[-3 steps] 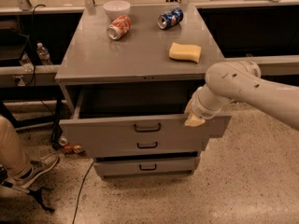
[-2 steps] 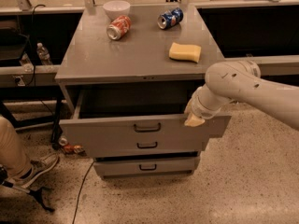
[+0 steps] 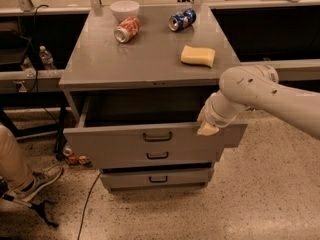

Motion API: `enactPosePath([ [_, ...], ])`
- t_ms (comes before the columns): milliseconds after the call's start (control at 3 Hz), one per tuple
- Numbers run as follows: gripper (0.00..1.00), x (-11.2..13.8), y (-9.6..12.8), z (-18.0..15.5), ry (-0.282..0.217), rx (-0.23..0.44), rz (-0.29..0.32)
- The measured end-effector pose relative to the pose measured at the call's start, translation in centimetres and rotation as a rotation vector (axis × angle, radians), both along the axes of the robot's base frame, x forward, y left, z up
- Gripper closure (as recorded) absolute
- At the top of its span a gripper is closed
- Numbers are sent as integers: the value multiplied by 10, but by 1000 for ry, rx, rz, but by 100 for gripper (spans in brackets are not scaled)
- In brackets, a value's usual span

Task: Open top drawer

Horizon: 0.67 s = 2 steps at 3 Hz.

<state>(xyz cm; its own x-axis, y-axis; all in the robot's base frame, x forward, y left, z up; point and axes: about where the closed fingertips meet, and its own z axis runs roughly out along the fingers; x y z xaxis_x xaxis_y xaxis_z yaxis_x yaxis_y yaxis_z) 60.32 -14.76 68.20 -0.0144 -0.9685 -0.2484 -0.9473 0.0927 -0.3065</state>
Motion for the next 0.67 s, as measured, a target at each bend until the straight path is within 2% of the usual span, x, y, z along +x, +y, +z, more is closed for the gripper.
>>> enactPosePath([
  [333,100,0,0,0,0,0,0],
  [667,85,0,0,0,0,0,0],
])
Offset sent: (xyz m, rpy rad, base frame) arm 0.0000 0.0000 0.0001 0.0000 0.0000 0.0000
